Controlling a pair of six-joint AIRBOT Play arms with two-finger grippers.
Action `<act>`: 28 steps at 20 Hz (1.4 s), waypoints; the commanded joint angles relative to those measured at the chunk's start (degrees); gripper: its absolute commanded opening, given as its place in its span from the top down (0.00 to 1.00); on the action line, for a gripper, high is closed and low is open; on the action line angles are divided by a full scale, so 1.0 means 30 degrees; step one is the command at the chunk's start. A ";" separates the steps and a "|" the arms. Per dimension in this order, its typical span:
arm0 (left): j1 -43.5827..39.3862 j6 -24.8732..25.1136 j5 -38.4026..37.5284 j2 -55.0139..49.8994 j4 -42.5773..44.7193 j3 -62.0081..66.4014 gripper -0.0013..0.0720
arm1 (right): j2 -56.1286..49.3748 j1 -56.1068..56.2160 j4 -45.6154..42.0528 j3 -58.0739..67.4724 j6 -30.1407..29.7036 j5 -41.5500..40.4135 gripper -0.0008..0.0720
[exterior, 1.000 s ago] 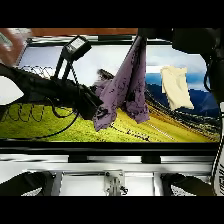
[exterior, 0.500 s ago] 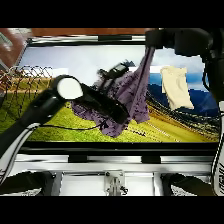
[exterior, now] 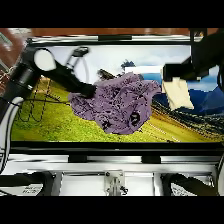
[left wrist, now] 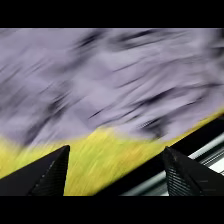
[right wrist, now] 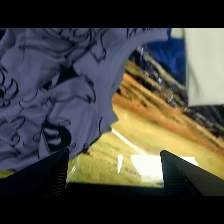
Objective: Fold the shirts.
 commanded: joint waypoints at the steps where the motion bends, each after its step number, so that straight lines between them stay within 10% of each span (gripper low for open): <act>1: 0.3512 -0.1800 -0.2098 0.0029 0.0233 -0.1290 0.02 | 0.1814 -0.1333 0.3075 -0.5442 -0.0015 0.0007 0.09; 9: 0.3606 -0.1326 0.3096 -0.0015 -0.1617 -0.9202 0.01 | 0.2273 -0.2433 1.0579 -1.6808 0.0525 1.0732 0.09; 25: 0.3155 -0.1545 0.9304 -0.1734 -0.4299 -1.0819 0.01 | -0.2382 -0.2368 1.3406 -1.6815 -0.0342 1.3850 0.09; 28: 0.3118 -0.2186 0.9326 -0.2055 -0.4430 -1.0819 0.37 | -0.2572 -0.1596 1.3391 -1.6815 -0.0408 1.5191 0.36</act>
